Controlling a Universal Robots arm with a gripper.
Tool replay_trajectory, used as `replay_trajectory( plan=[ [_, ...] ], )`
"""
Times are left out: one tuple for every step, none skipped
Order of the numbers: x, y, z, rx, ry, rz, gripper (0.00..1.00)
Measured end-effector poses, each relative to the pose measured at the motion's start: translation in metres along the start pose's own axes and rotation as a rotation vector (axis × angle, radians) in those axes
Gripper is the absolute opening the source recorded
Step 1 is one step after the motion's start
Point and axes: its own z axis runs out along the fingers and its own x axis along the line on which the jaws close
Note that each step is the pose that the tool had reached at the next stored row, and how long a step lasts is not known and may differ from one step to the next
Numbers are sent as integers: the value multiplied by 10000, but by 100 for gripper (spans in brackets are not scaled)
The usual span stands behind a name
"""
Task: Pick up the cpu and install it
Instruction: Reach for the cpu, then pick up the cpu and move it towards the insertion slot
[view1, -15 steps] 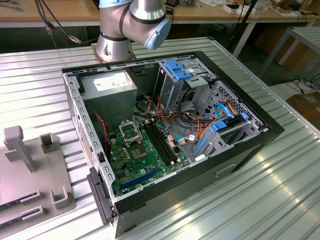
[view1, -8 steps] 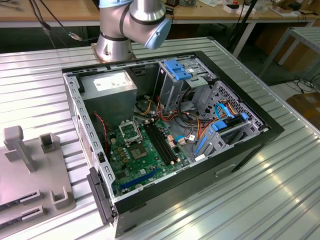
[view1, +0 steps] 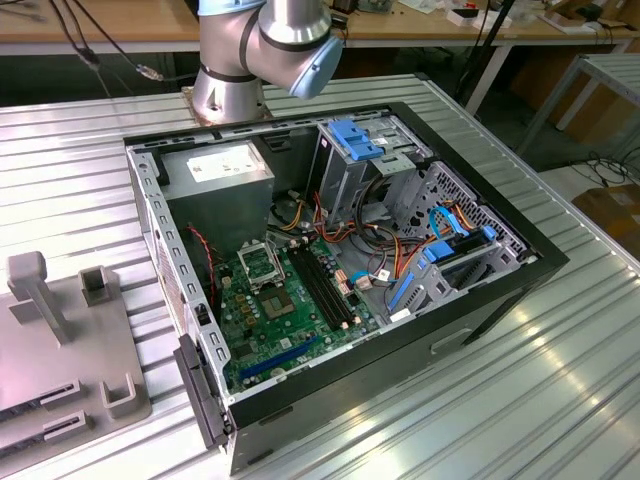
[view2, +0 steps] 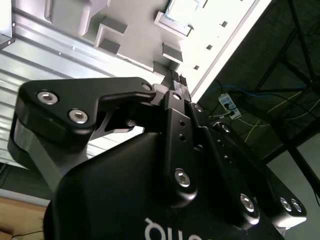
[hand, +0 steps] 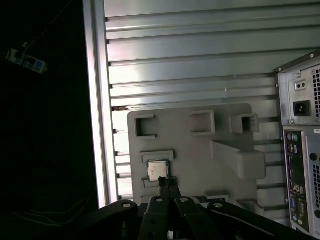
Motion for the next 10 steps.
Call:
replay_trajectory(
  plan=[
    [1,0,2,-1,-1,0,11],
    [0,0,3,-2,0,-1,11],
    [1,0,4,-2,-1,0,11],
    [2,-1,6,-2,-1,0,11],
    [2,-1,6,-2,-1,0,11],
    [2,-1,6,-2,-1,0,11],
    [2,-1,6,-2,-1,0,11],
    [2,-1,6,-2,-1,0,11],
    [2,0,6,-2,-1,0,11],
    [2,-1,6,-2,-1,0,11]
  ],
)
